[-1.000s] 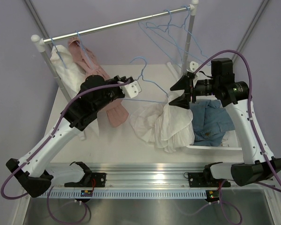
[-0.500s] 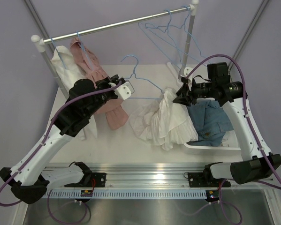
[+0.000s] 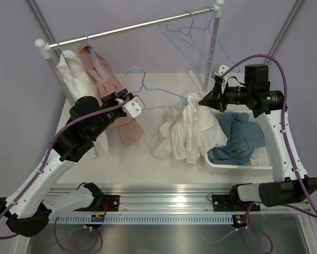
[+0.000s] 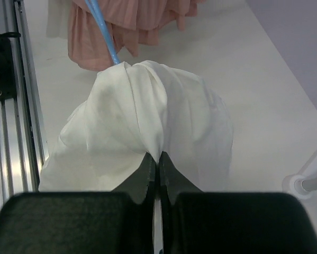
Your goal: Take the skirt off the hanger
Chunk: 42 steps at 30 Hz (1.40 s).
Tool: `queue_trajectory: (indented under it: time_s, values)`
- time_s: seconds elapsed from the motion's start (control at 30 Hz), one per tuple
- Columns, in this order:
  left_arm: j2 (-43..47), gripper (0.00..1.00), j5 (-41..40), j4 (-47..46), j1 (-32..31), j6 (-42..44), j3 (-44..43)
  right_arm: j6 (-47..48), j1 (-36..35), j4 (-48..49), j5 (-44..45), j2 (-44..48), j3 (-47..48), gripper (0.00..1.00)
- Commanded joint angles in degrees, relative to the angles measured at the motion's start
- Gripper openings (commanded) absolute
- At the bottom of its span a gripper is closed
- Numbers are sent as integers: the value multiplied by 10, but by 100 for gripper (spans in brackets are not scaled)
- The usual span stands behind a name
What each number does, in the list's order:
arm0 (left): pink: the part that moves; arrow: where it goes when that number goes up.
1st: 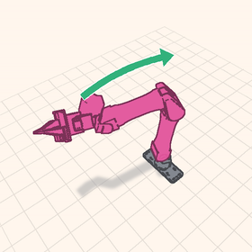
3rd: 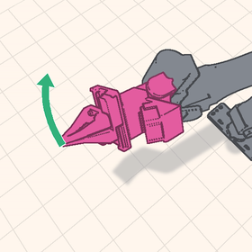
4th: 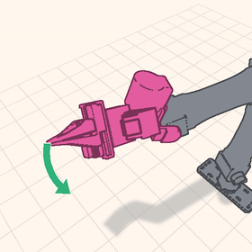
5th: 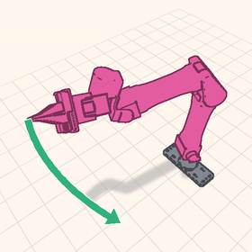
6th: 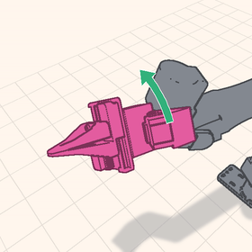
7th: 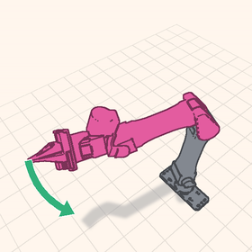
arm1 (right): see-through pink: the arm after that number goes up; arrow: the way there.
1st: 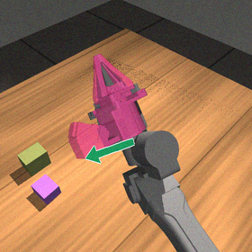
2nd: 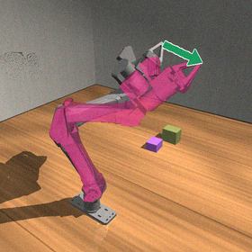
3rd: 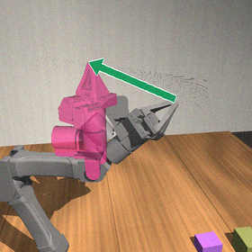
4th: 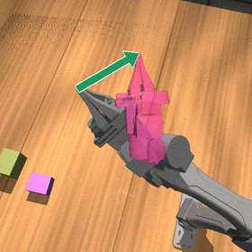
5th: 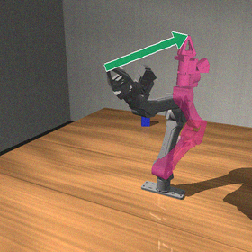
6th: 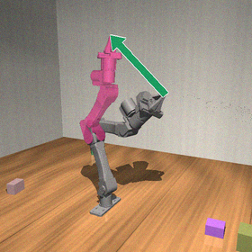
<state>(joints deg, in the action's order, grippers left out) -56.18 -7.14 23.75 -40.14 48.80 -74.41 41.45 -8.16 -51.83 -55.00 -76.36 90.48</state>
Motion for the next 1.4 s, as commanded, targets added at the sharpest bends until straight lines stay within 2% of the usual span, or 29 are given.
queue_trajectory:
  time_s: [0.0,0.23,0.53,0.7,0.87,0.97,1.07,1.17,1.23,1.37]
  values:
    - [42,0,-58,-21,7,2,-6,-37,32,43,-6,3,38,0]
    - [63,0,-63,-9,7,-3,-1,-93,48,67,-45,-5,37,0]
    - [80,0,-47,-27,7,-42,-6,-93,46,52,-144,-2,14,0]
    - [106,0,-32,-74,7,-76,-4,-101,25,50,-164,-3,3,0]
    - [117,0,-1,-92,7,-102,-10,-96,-32,36,-165,-11,-16,1]
    - [115,0,23,-88,7,-103,-13,-38,-74,-28,-113,-31,-12,23]
    - [113,0,60,-62,7,-79,-13,-66,-79,-10,-45,-31,1,41]
    - [108,0,106,-24,7,-31,-16,-91,-55,41,62,-25,22,57]
    - [105,0,127,-2,7,6,-22,-113,-31,67,92,-27,37,75]
    - [73,0,157,79,7,41,-49,-158,15,115,134,-41,106,99]
